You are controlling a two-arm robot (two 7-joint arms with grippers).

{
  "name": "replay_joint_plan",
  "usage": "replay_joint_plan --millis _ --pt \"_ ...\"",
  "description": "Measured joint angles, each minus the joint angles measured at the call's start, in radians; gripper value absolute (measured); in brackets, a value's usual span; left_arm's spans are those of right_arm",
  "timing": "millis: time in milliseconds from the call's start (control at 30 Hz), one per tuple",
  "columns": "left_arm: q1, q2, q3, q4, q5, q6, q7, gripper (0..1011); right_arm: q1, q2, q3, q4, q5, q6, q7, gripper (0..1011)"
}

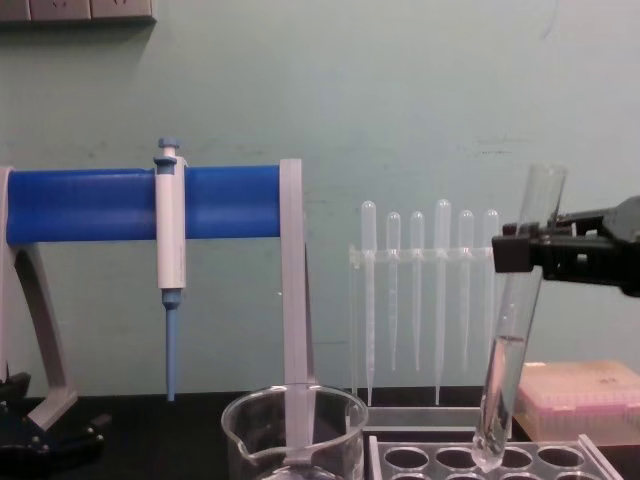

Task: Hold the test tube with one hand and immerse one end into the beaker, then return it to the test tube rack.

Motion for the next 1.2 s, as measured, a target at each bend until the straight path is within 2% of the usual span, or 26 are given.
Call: replay_joint_plan --millis 467,1000,1200 --pt "0.0 0.0 0.0 0.0 0.0 0.0 0.0 1000 0.018 -0.074 -0.032 0.096 -0.045 -0.018 0.003 225" --pt "0.0 0.0 0.0 0.0 0.0 0.0 0.0 1000 0.028 -0.126 -0.068 0.202 -0.092 -0.05 0.032 225" --pt "0.0 0.0 0.0 0.0 0.0 0.0 0.0 1000 0.028 -0.136 -0.076 0.22 -0.114 -0.055 0.034 225"
